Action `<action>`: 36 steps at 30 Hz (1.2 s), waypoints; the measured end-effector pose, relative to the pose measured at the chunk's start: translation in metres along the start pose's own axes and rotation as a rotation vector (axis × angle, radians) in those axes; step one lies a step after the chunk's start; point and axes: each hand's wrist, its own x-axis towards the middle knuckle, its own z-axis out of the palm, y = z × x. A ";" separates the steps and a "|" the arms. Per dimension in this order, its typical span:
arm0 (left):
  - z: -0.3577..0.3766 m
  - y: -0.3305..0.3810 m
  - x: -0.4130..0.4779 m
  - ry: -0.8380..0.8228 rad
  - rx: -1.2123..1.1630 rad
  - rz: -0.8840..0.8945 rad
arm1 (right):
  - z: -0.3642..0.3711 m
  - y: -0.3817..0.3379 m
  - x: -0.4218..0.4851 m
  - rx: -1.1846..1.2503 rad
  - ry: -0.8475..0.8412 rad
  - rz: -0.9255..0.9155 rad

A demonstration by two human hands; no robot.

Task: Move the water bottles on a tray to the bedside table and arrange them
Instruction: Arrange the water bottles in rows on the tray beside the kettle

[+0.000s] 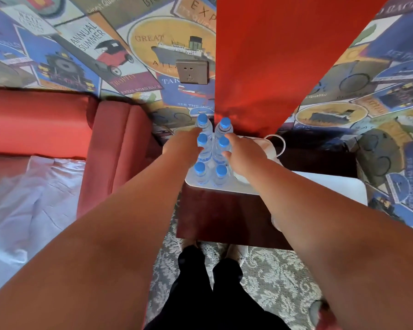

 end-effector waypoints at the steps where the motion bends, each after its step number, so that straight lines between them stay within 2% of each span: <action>1: 0.003 0.001 0.006 -0.029 0.043 -0.001 | 0.001 -0.001 0.006 -0.010 -0.011 -0.005; 6: 0.011 0.004 0.025 -0.011 0.116 0.027 | 0.005 -0.005 0.023 -0.067 0.001 0.000; 17: 0.019 -0.010 0.021 -0.022 0.166 0.230 | 0.003 -0.001 0.015 -0.068 -0.043 -0.016; 36: 0.024 -0.014 0.018 -0.020 0.219 0.265 | 0.007 -0.002 0.005 -0.026 -0.026 -0.019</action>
